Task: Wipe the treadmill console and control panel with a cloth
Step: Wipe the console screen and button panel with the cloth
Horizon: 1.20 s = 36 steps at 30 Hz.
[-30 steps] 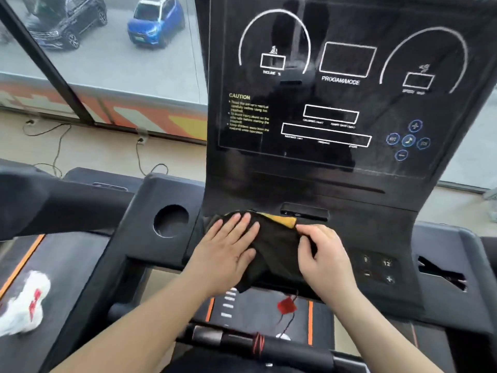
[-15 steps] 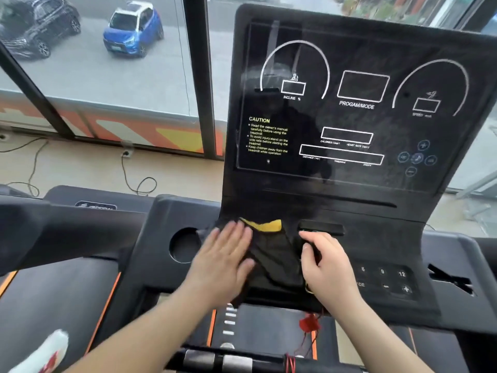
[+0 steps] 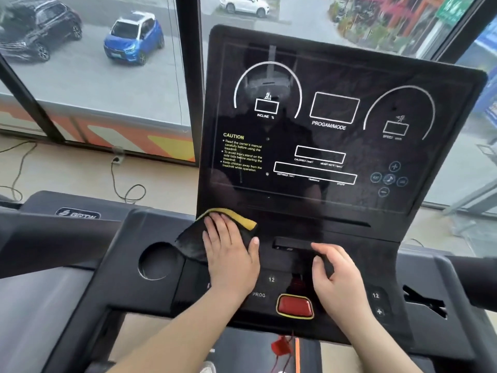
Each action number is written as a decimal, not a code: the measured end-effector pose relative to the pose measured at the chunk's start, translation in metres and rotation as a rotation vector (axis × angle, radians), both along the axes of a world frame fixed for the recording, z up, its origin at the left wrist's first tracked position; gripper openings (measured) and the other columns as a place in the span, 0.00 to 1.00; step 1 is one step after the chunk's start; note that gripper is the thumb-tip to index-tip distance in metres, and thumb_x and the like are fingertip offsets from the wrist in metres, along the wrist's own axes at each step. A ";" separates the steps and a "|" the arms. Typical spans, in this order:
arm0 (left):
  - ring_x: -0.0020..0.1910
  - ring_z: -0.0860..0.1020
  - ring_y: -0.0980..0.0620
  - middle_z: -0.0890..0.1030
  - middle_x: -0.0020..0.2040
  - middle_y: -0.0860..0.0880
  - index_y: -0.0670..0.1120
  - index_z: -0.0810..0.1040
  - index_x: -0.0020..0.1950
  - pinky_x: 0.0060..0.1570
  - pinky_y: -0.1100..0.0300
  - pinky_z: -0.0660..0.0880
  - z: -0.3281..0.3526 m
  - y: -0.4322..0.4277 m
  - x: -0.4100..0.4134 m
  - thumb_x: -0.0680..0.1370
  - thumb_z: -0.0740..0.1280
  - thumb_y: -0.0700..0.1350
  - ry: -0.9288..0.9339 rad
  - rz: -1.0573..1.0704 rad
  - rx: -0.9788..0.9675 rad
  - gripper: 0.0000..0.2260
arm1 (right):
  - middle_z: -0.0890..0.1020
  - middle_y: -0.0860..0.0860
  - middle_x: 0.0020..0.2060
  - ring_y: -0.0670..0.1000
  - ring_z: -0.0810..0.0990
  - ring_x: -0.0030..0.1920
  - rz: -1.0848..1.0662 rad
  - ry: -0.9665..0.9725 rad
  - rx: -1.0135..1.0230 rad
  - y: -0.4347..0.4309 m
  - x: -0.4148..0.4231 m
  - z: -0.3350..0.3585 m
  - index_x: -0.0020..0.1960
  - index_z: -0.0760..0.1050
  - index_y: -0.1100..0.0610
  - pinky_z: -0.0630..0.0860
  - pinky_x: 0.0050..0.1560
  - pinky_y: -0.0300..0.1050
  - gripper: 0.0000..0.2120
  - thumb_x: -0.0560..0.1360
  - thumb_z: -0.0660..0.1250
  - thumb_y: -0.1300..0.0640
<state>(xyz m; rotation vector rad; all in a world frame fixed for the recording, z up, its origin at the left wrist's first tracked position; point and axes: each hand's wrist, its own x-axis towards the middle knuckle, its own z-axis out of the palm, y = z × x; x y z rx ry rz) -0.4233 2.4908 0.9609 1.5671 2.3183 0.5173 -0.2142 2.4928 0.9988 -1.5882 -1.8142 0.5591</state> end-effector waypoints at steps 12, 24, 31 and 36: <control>0.47 0.75 0.47 0.76 0.49 0.50 0.48 0.79 0.55 0.34 0.54 0.77 0.028 0.039 0.050 0.73 0.72 0.36 0.108 -0.327 0.367 0.13 | 0.82 0.40 0.52 0.40 0.80 0.56 -0.027 0.088 -0.055 0.011 0.075 0.000 0.59 0.82 0.53 0.73 0.56 0.29 0.13 0.79 0.67 0.66; 0.58 0.73 0.42 0.75 0.61 0.44 0.44 0.74 0.63 0.55 0.44 0.75 0.028 0.071 0.240 0.83 0.62 0.44 -0.155 -0.866 0.132 0.10 | 0.82 0.46 0.53 0.48 0.81 0.56 -0.276 0.138 -0.021 -0.002 0.158 -0.003 0.58 0.83 0.56 0.70 0.57 0.25 0.15 0.77 0.66 0.70; 0.81 0.55 0.44 0.60 0.83 0.50 0.51 0.67 0.79 0.80 0.48 0.53 -0.004 0.062 0.239 0.83 0.57 0.51 0.195 -1.126 0.162 0.24 | 0.82 0.45 0.53 0.32 0.78 0.56 -0.378 0.208 -0.026 -0.021 0.190 0.006 0.59 0.82 0.55 0.70 0.56 0.23 0.16 0.79 0.63 0.70; 0.80 0.55 0.41 0.57 0.83 0.43 0.47 0.58 0.82 0.81 0.47 0.49 -0.003 -0.018 0.230 0.83 0.49 0.55 0.156 -1.293 0.010 0.28 | 0.82 0.47 0.53 0.39 0.80 0.55 -0.369 0.229 -0.041 -0.022 0.179 0.002 0.58 0.82 0.55 0.72 0.57 0.28 0.15 0.79 0.63 0.70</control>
